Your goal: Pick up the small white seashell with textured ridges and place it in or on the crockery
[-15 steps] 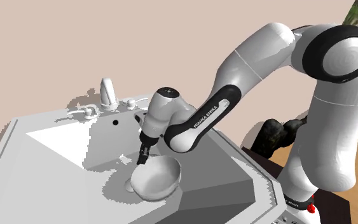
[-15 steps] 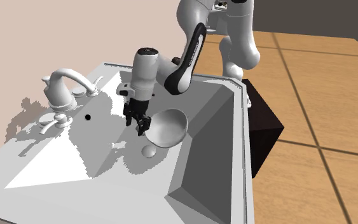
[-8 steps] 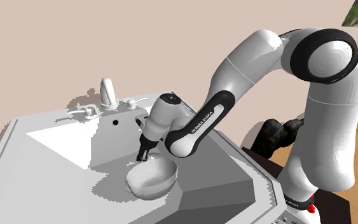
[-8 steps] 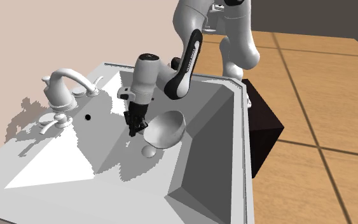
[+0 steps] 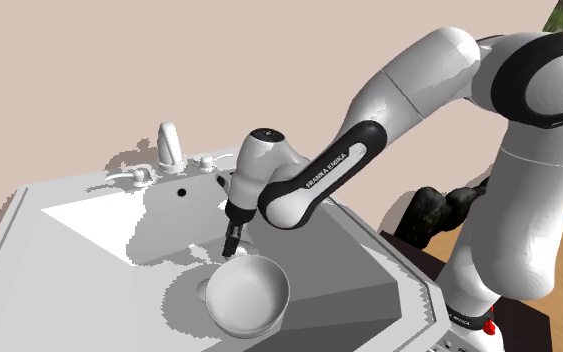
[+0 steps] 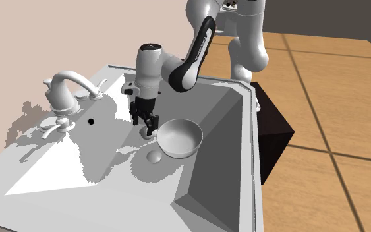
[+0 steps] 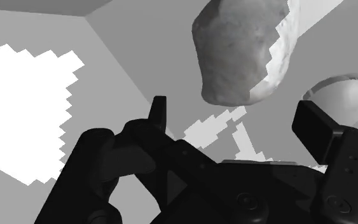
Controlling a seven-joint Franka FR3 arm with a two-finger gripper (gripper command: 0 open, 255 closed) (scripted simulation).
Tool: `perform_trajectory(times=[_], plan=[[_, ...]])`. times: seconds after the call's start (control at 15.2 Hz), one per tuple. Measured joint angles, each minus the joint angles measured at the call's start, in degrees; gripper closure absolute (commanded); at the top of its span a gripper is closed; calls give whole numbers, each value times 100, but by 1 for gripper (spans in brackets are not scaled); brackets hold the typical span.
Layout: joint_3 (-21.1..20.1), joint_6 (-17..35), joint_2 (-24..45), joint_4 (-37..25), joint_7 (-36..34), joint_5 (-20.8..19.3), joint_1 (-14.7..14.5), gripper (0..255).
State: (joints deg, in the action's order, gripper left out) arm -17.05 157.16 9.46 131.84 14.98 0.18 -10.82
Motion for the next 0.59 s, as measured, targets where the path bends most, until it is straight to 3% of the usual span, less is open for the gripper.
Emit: perform_trajectory(times=[0.07, 0.2, 0.59], plan=[[-40, -422, -149, -6, 116, 162, 80, 0], [-60, -765, -269, 27, 180, 284, 116, 0], [12, -466, 90, -65, 32, 101, 75, 0]])
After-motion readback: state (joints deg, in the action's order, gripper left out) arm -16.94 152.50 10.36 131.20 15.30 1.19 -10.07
